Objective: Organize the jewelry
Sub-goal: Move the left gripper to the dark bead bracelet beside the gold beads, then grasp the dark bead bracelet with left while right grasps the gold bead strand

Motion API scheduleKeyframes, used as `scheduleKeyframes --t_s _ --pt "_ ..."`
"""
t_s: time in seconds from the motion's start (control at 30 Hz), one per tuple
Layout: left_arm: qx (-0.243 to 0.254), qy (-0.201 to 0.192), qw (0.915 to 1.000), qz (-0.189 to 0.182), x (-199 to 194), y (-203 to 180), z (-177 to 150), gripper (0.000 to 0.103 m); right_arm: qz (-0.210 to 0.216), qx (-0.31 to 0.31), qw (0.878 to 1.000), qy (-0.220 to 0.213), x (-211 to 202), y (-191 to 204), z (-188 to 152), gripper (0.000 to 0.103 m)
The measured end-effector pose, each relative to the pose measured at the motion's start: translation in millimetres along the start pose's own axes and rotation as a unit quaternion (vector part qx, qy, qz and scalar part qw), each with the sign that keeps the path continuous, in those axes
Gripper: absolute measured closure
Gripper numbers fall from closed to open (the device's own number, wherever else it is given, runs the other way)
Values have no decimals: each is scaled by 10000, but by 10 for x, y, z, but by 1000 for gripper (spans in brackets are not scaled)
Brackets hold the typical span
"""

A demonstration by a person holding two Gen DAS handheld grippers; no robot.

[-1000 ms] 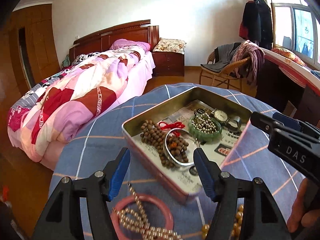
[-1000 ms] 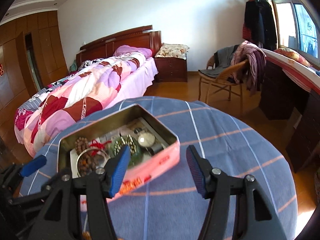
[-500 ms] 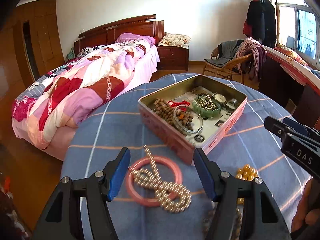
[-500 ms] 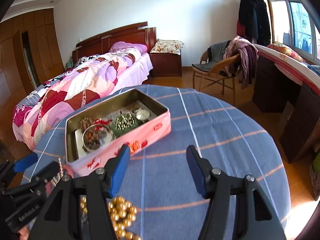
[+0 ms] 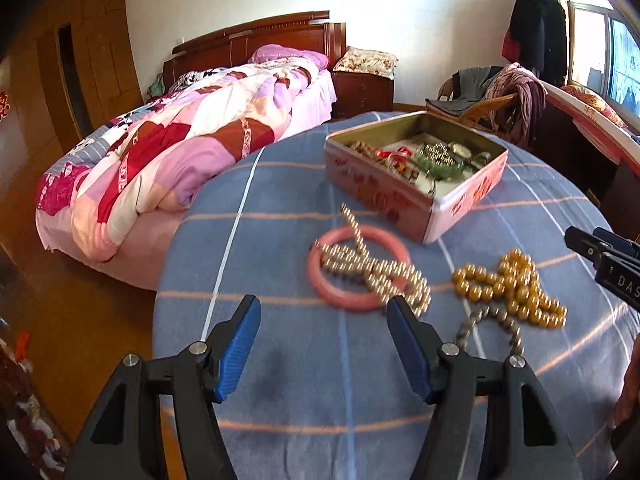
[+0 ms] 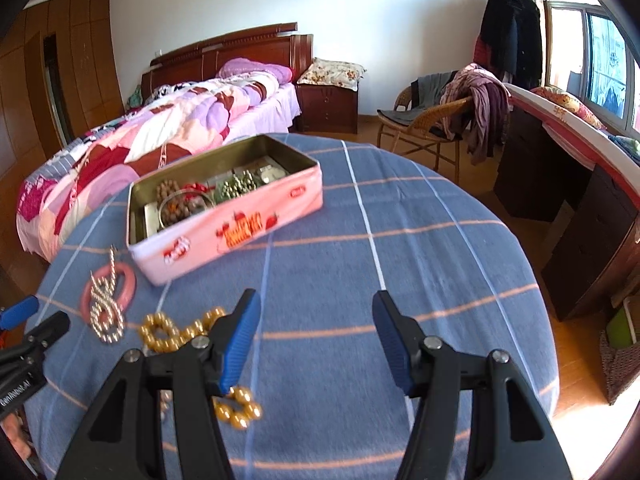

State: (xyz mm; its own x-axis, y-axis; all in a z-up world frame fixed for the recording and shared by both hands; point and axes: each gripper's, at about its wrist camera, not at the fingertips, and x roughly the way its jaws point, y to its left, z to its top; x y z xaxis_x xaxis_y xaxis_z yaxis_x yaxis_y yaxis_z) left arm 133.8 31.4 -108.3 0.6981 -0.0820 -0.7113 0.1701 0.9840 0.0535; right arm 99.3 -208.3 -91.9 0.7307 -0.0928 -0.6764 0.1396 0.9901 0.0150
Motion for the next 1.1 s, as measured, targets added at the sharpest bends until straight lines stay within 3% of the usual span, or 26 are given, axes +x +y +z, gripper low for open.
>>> scheduleKeyframes --t_s 0.17,0.4,0.47,0.57,0.63,0.87,0.93,1.0,1.1 --pt "-161 230 9992 -275 -3 6 -106 37 40 76 9999 66 -77 -54 -69 41" --pt "-17 344 9971 -682 -9 -270 -107 38 43 48 10000 31 -152 -73 -138 42" --pt "52 378 9960 -811 14 -372 -87 44 75 69 9999 74 -146 -87 -156 42" --pt "253 565 9950 -781 104 -516 -95 57 137 165 9997 101 -136 -130 -165 42" --pt "252 715 9934 -866 159 -568 -124 57 179 222 9995 130 -126 -164 -175 42" --pt "486 610 9939 -775 171 -691 -116 57 327 387 9983 300 -71 -235 -224 42" --pt "554 604 9931 -834 173 -714 -108 62 333 386 9983 296 -76 -237 -229 42" --pt "690 562 9913 -967 155 -746 -118 85 317 363 9984 303 -70 -239 -235 42" --pt "886 484 9899 -991 123 -809 -138 94 322 349 9984 306 -74 -247 -244 42"
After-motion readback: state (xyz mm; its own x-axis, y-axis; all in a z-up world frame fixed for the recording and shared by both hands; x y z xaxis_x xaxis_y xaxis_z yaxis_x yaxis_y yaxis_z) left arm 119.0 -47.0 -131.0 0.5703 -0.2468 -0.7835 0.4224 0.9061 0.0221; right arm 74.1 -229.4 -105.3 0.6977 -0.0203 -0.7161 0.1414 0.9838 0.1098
